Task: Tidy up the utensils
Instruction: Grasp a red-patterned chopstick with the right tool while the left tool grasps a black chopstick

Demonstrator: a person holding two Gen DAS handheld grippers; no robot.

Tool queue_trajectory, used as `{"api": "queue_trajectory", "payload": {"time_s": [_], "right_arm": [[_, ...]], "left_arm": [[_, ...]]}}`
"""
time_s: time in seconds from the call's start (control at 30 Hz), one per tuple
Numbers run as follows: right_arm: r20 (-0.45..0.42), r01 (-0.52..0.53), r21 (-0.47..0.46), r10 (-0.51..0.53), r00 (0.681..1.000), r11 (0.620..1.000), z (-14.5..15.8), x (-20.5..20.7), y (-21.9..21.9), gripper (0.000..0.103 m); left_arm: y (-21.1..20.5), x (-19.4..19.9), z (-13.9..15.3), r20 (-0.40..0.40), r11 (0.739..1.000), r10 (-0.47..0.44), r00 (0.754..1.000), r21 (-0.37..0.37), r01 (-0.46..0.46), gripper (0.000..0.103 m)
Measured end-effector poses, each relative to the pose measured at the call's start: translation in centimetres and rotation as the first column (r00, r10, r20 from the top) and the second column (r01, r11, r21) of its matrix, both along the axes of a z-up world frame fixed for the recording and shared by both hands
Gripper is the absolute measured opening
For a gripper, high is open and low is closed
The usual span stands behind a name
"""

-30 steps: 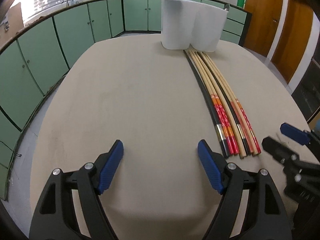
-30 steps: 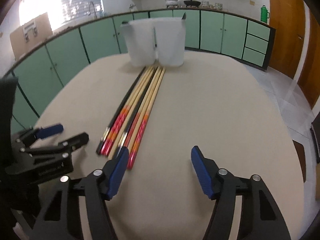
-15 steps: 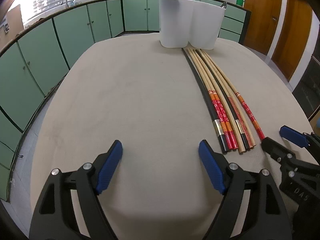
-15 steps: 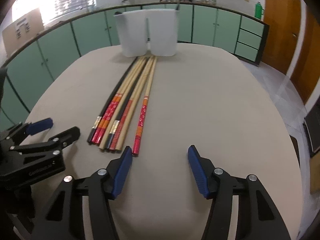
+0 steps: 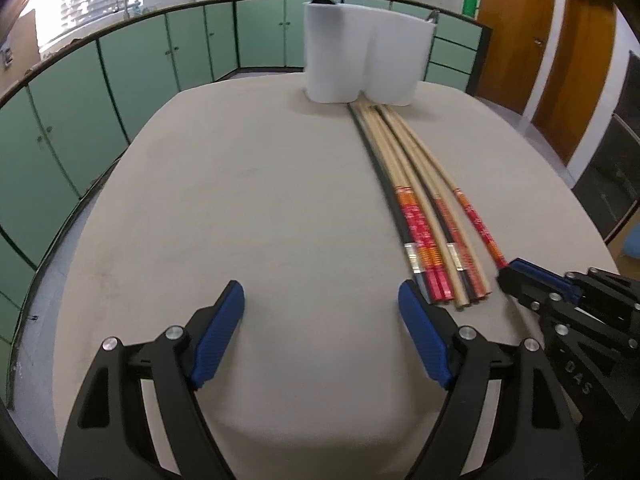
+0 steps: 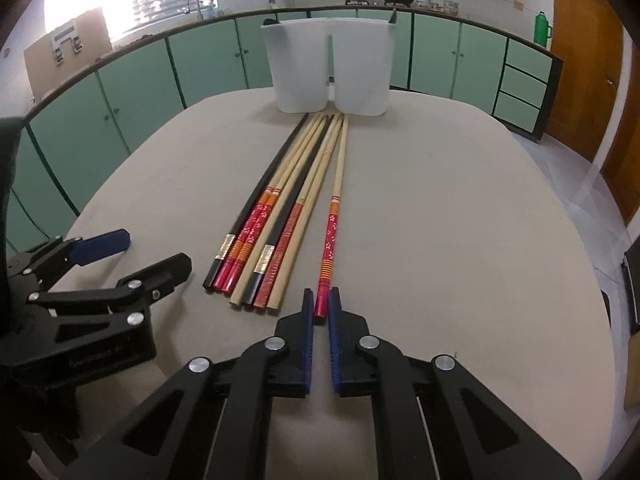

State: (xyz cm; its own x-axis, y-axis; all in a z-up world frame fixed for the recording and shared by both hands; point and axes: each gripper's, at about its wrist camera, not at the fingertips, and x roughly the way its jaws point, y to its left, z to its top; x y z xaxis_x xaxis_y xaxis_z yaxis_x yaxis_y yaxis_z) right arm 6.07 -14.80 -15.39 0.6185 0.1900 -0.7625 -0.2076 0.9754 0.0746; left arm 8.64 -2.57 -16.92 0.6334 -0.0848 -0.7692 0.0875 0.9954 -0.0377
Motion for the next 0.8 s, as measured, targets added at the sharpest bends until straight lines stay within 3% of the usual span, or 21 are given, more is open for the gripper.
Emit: {"api": "queue_trajectory", "payload": {"time_s": [0.2, 0.57, 0.7, 0.8], "right_arm": [[-0.002, 0.017, 0.005, -0.017, 1.0, 1.0, 0.0, 0.2, -0.7, 0.006], [-0.009, 0.017, 0.023, -0.017, 1.0, 1.0, -0.1, 0.2, -0.8, 0.006], [-0.011, 0.015, 0.02, -0.015, 1.0, 1.0, -0.1, 0.3, -0.8, 0.007], [-0.013, 0.015, 0.031, -0.014, 1.0, 0.999, -0.1, 0.3, -1.0, 0.007]], "left_arm": [[-1.5, 0.1, -0.2, -0.005, 0.999, -0.045, 0.999, 0.003, 0.045, 0.078], [-0.5, 0.8, -0.5, -0.025, 1.0, 0.009, 1.0, 0.013, -0.009, 0.08], [-1.1, 0.9, -0.5, -0.026, 0.999, -0.003, 1.0, 0.038, 0.004, 0.073], [-1.1, 1.0, -0.5, -0.02, 1.0, -0.009, 1.0, 0.024, 0.01, 0.061]]}}
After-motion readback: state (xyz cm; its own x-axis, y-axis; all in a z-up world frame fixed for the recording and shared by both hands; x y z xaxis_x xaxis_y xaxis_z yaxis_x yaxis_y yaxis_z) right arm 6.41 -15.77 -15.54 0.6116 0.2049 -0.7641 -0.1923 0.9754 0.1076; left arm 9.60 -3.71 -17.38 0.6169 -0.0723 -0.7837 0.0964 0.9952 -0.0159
